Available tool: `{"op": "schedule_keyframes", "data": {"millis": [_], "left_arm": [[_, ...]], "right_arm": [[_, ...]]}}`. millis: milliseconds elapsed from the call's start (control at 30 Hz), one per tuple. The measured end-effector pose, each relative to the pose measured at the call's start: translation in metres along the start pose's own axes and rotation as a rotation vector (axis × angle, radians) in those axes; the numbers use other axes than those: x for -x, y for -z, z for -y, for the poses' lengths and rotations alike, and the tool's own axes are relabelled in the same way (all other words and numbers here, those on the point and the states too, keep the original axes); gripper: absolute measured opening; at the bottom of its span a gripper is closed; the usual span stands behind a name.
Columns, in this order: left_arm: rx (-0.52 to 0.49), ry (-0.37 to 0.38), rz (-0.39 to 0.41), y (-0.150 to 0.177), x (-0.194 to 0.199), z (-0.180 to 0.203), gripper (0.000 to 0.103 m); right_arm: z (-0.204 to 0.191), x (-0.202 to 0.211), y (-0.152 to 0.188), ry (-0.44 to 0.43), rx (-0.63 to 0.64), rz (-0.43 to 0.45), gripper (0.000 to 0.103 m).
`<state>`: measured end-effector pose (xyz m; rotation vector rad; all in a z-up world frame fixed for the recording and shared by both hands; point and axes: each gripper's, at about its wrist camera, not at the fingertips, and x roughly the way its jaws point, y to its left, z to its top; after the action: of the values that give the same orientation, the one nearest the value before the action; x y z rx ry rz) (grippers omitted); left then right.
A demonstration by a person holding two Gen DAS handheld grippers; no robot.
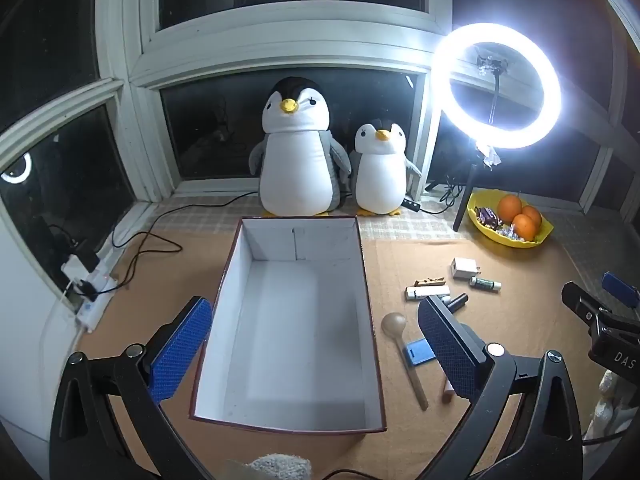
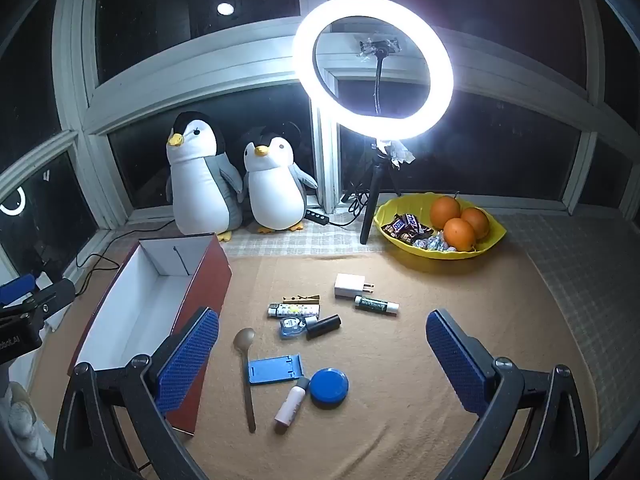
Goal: Organize rigid objects
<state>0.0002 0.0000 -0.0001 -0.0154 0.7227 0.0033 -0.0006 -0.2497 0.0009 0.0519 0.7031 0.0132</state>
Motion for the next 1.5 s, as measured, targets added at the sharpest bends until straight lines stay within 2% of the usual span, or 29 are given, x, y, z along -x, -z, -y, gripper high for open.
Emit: {"op": "schedule_keyframes", "data": {"millis": [333,433,1500], "left_arm": [[0.03,0.026,0.001,0.002,0.002,-0.025,0.102],[0.008,-0.006,0.014,0.006,0.003,-0.008,0.102],[-0.019,0.002,0.019,0.003,-0.001,-0.001,0.102]], "right_arm": [[0.0,0.0,0.001,-0.002,-0.007,-0.006,0.103],[0.001,-0.002,0.0,-0.009,-0.004,-0.006,0.103],[-0.008,0.007,0.003,0.021,-0.004,0.007,0.103]]}}
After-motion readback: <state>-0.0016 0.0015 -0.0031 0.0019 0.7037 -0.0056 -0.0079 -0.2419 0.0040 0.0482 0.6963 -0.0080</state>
